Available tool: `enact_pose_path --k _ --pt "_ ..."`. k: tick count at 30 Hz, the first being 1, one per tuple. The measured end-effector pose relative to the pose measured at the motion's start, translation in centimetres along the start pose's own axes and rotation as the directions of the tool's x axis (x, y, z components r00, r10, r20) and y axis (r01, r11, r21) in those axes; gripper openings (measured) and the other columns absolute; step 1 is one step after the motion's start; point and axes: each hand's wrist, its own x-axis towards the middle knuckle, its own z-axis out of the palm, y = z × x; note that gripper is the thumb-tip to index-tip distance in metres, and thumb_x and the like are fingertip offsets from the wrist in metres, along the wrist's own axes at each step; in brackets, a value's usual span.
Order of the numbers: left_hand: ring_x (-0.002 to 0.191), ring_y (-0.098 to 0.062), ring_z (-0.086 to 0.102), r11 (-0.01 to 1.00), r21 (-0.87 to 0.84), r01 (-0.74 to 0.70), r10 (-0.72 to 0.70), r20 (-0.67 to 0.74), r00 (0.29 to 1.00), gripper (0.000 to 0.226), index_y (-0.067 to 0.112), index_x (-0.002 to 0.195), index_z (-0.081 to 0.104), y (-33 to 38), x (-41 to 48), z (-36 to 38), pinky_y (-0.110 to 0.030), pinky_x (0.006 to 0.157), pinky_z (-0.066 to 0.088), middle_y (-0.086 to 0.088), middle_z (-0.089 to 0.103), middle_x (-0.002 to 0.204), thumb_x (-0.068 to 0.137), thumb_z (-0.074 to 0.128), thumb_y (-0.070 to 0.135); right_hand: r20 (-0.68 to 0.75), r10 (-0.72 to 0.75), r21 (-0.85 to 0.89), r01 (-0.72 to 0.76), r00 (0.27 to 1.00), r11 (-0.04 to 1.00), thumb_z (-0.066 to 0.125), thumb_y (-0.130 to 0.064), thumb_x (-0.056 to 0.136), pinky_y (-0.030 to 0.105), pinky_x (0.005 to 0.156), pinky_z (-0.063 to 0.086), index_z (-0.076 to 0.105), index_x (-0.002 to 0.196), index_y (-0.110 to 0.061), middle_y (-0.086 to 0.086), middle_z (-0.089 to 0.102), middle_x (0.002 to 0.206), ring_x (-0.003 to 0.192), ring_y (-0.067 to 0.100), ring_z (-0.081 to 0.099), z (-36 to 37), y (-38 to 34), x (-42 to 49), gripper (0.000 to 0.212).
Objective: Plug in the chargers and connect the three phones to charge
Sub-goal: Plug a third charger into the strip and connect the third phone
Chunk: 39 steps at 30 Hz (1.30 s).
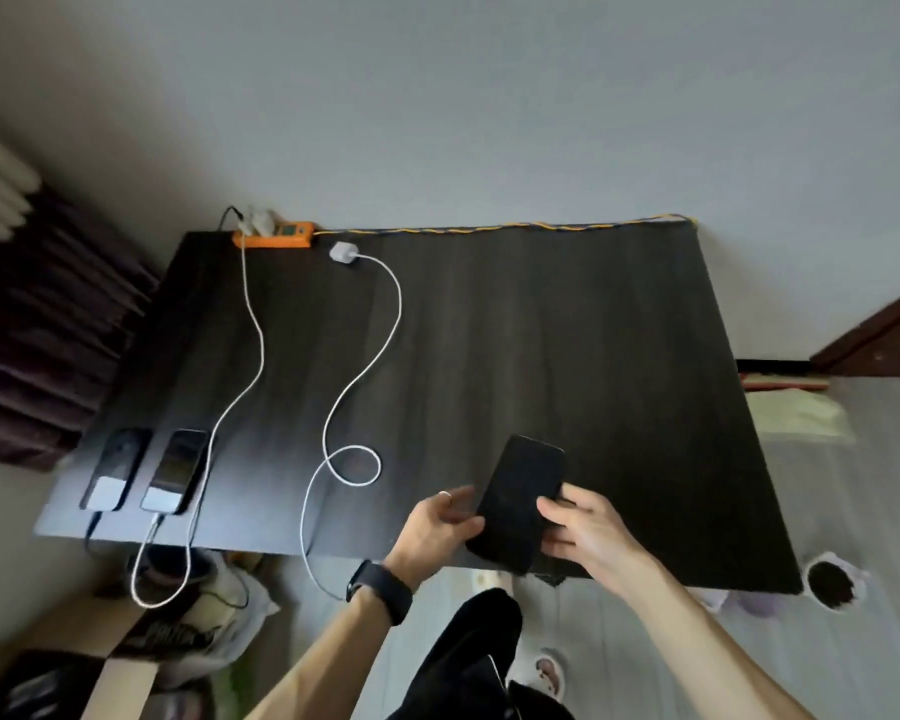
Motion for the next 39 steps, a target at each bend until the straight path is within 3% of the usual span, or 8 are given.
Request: enact_pose_path --k 5,10,15,20,27,30,36,39 --pt "0.074 -0.010 0.058 0.968 -0.185 0.166 -0.176 -0.038 0.984 0.025 0.023 0.111 0.075 -5.6 -4.8 -3.6 -0.018 0.059 0.039 0.006 0.073 0.090 0.093 0.064 0.009 0.085 0.029 -0.091 -0.021 0.996 0.996 0.063 -0.014 0.098 0.045 0.082 0.061 0.068 0.115 -0.014 0.007 0.078 0.105 0.098 0.028 0.075 5.7 5.4 -1.3 0.018" --pt "0.059 -0.003 0.060 0.932 -0.301 0.203 -0.240 -0.092 0.966 0.025 0.013 0.115 0.070 -9.0 -7.7 -7.5 -0.015 0.053 0.043 0.001 0.072 0.082 0.094 0.060 0.003 0.148 0.107 -0.246 -0.068 0.983 0.967 0.065 -0.008 0.095 0.037 0.055 0.057 0.058 0.110 -0.010 0.008 0.074 0.096 0.075 0.029 0.076 11.8 10.0 -1.1 0.016" --pt "0.061 -0.004 0.066 0.978 -0.077 0.196 -0.205 -0.150 0.967 0.022 0.008 0.116 0.065 -11.5 -8.2 -16.0 -0.014 0.053 0.047 -0.007 0.071 0.091 0.095 0.061 0.004 0.166 0.107 -0.366 -0.039 0.980 0.930 0.062 -0.008 0.096 0.032 0.054 0.056 0.055 0.110 -0.006 0.015 0.074 0.099 0.070 0.028 0.074 19.9 11.5 1.8 0.016" --pt "0.111 -0.022 0.064 0.958 0.220 0.183 -0.096 -0.354 0.930 0.043 0.019 0.136 0.057 -14.4 -5.0 -29.4 -0.032 0.098 0.050 -0.007 0.065 0.128 0.093 0.062 0.019 0.117 0.041 -0.486 0.021 0.992 0.874 0.061 -0.012 0.096 0.036 0.061 0.060 0.053 0.104 -0.013 0.016 0.073 0.097 0.071 0.024 0.068 28.8 11.9 7.3 0.012" --pt "0.149 -0.035 0.018 0.627 0.742 0.238 0.022 -0.323 0.946 0.069 0.029 0.157 0.020 -18.4 0.4 -40.2 -0.046 0.121 0.020 -0.008 0.017 0.165 0.095 0.046 0.040 -0.054 -0.005 -0.555 -0.026 0.999 0.831 0.060 -0.014 0.095 0.039 0.063 0.063 0.053 0.101 -0.020 0.006 0.073 0.089 0.059 0.018 0.069 38.0 11.8 13.7 0.011" --pt "0.152 -0.036 0.005 0.530 0.818 0.225 -0.028 -0.248 0.968 0.071 0.032 0.159 0.010 -20.1 1.2 -42.0 -0.053 0.122 0.013 -0.004 0.002 0.168 0.096 0.042 0.042 -0.096 0.009 -0.601 -0.065 0.995 0.797 0.060 -0.018 0.095 0.046 0.068 0.061 0.051 0.098 -0.025 0.008 0.074 0.094 0.064 0.027 0.070 40.4 12.1 15.1 0.012" --pt "0.152 -0.037 0.002 0.514 0.838 0.182 -0.069 -0.171 0.983 0.073 0.033 0.159 0.001 -21.5 1.2 -42.4 -0.055 0.120 0.013 -0.004 -0.008 0.168 0.097 0.039 0.036 -0.176 0.056 -0.628 -0.156 0.983 0.762 0.061 -0.018 0.096 0.032 0.058 0.058 0.053 0.101 -0.024 0.003 0.072 0.092 0.062 0.022 0.073 41.9 12.1 15.9 0.012" --pt "0.151 -0.038 0.003 0.515 0.839 0.176 -0.070 -0.163 0.984 0.074 0.033 0.159 0.001 -21.6 1.0 -42.7 -0.053 0.120 0.014 -0.004 -0.009 0.168 0.097 0.041 0.036 -0.232 0.030 -0.727 -0.193 0.972 0.659 0.063 -0.025 0.091 0.027 0.050 0.057 0.056 0.109 -0.021 0.000 0.075 0.086 0.054 0.016 0.073 42.3 12.2 15.9 0.020"
